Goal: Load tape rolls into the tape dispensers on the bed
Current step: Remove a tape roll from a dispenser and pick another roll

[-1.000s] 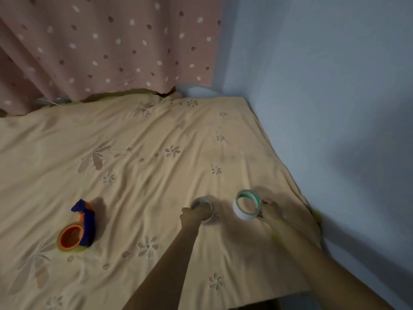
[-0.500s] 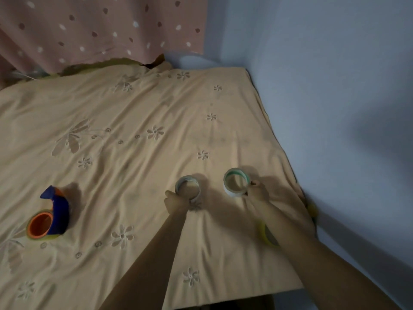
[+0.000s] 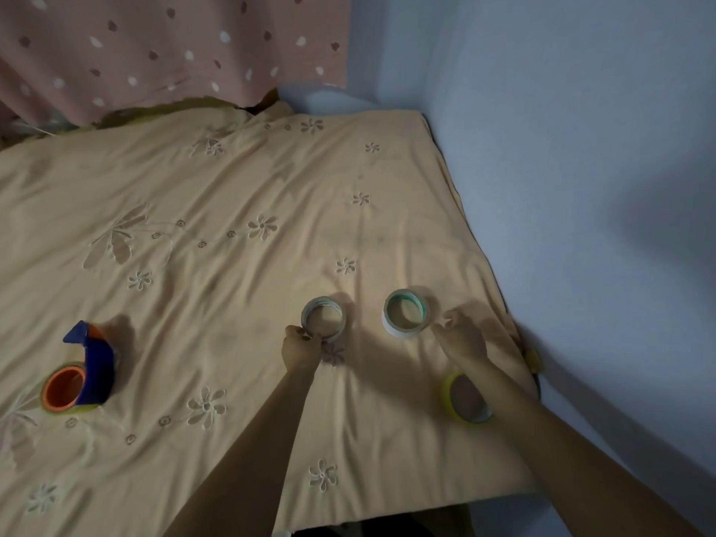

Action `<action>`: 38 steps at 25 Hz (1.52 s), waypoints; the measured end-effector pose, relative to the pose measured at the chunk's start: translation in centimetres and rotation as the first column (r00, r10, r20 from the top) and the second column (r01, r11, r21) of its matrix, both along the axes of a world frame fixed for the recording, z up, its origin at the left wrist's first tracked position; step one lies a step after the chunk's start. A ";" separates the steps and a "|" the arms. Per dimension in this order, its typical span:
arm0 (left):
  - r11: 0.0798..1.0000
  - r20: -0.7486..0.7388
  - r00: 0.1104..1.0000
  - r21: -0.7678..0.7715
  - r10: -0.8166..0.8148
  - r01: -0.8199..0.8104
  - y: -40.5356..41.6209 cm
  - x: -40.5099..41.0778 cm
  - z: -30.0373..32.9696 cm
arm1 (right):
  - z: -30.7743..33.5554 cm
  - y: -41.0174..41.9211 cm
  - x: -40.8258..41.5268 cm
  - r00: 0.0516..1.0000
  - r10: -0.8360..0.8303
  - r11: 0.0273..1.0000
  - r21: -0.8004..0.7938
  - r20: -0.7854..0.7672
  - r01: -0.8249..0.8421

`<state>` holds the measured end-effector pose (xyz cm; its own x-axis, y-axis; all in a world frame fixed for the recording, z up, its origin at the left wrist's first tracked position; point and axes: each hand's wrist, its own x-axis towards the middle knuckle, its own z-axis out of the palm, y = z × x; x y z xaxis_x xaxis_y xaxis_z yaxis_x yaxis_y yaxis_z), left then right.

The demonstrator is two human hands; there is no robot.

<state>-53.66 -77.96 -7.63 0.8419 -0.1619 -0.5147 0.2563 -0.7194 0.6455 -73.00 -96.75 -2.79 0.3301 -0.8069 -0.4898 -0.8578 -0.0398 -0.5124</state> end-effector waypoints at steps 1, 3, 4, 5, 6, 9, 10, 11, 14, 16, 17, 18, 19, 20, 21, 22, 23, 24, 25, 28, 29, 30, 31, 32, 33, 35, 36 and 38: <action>1.000 -0.015 1.000 -0.023 0.021 -0.021 0.1 -0.1 0.3 | 0.4 -0.1 -1.3 0.998 0.043 0.999 -0.023 -0.055 -0.044; 0.991 -0.043 0.993 -0.063 0.113 -0.115 0.3 -1.0 0.8 | 0.5 -0.4 -4.3 0.976 0.137 0.988 -0.041 -0.172 -0.146; 0.988 -0.053 0.988 -0.042 0.144 -0.146 0.3 -1.8 1.2 | 0.2 -0.6 -5.8 0.960 0.186 0.979 -0.040 -0.210 -0.198; 0.993 -0.065 0.991 0.005 0.116 -0.116 0.2 -3.0 1.4 | 0.2 -0.5 -7.0 0.945 0.214 0.973 -0.036 -0.246 -0.230; 0.998 -0.096 0.995 0.056 0.040 -0.035 -0.1 -4.4 1.4 | 0.1 -0.3 -7.9 0.929 0.236 0.968 -0.013 -0.284 -0.250; 0.965 -0.347 0.908 0.023 -0.237 0.261 -2.0 -9.4 1.7 | 0.3 0.3 -8.9 0.866 0.314 0.939 -0.005 -0.388 -0.343; 0.943 -0.442 0.839 -0.051 -0.317 0.329 -2.8 -11.3 2.1 | 0.3 0.5 -9.0 0.872 0.306 0.941 -0.019 -0.383 -0.338; 0.913 -0.511 0.765 -0.115 -0.393 0.392 -3.5 -13.1 2.6 | 0.7 0.8 -9.1 0.881 0.294 0.946 -0.019 -0.372 -0.324; 0.815 -0.553 0.624 -0.201 -0.552 0.543 -5.1 -16.7 3.3 | 1.0 1.6 -9.2 0.889 0.295 0.950 0.010 -0.350 -0.311; 0.822 -0.496 0.671 -0.186 -0.552 0.538 -5.2 -17.0 3.6 | 1.6 2.0 -8.7 0.930 0.275 0.961 0.038 -0.244 -0.275; 0.843 -0.469 0.709 -0.181 -0.526 0.506 -5.0 -16.5 3.7 | 1.8 2.1 -8.2 0.951 0.255 0.967 0.058 -0.173 -0.249; 0.865 -0.451 0.742 -0.178 -0.496 0.469 -4.6 -15.7 4.0 | 2.0 2.3 -7.6 0.964 0.241 0.969 0.080 -0.113 -0.233; 0.883 -0.434 0.771 -0.179 -0.466 0.433 -4.0 -14.8 4.5 | 2.5 2.5 -6.9 0.966 0.247 0.967 0.086 -0.072 -0.241; 0.895 -0.415 0.794 -0.177 -0.445 0.409 -3.4 -13.7 5.1 | 2.9 2.9 -6.1 0.967 0.253 0.964 0.089 -0.035 -0.249; 0.901 -0.387 0.814 -0.173 -0.433 0.397 -2.6 -12.7 5.7 | 3.4 3.5 -5.2 0.967 0.255 0.963 0.089 0.001 -0.254; 0.907 -0.362 0.832 -0.166 -0.420 0.386 -1.8 -11.7 6.1 | 3.8 4.1 -4.2 0.971 0.239 0.966 0.096 0.023 -0.241; 0.916 -0.343 0.849 -0.161 -0.401 0.368 -1.0 -10.9 6.6 | 4.2 4.8 -3.1 0.971 0.234 0.966 0.102 0.040 -0.237; 0.925 -0.327 0.866 -0.164 -0.379 0.343 0.0 -10.0 7.3 | 4.8 5.8 -2.0 0.969 0.241 0.963 0.112 0.058 -0.246; 0.930 -0.310 0.878 -0.168 -0.364 0.326 1.1 -9.1 8.0 | 5.4 6.9 -0.9 0.964 0.256 0.957 0.122 0.073 -0.264; 0.938 -0.256 0.906 -0.176 -0.337 0.299 5.3 -6.3 10.1 | 6.7 10.7 2.3 0.943 0.303 0.940 0.123 0.136 -0.320; 0.941 -0.234 0.916 -0.177 -0.325 0.288 7.2 -5.3 10.8 | 7.2 12.3 3.4 0.933 0.326 0.932 0.112 0.155 -0.344; 0.945 -0.213 0.927 -0.179 -0.308 0.272 9.4 -4.3 11.5 | 7.7 14.1 4.6 0.920 0.351 0.922 0.104 0.176 -0.372; 0.949 -0.204 0.934 -0.184 -0.292 0.257 11.5 -3.3 12.2 | 8.2 15.9 5.6 0.910 0.364 0.915 0.104 0.200 -0.389; 0.953 -0.206 0.939 -0.191 -0.275 0.237 13.8 -2.4 12.8 | 8.6 17.9 6.6 0.904 0.358 0.912 0.119 0.234 -0.392; 0.957 -0.211 0.945 -0.201 -0.250 0.209 16.6 -1.5 13.6 | 9.2 20.6 7.7 0.898 0.347 0.909 0.138 0.270 -0.393; 0.961 -0.212 0.957 -0.231 -0.200 0.149 22.8 -0.1 14.7 | 10.0 26.5 9.6 0.898 0.305 0.907 0.190 0.318 -0.376; 0.962 -0.207 0.963 -0.245 -0.174 0.121 26.0 0.4 15.0 | 10.3 29.5 10.5 0.896 0.292 0.902 0.214 0.333 -0.374; 0.965 -0.197 0.974 -0.256 -0.115 0.062 32.7 1.2 15.3 | 10.3 35.4 12.4 0.879 0.303 0.880 0.246 0.367 -0.406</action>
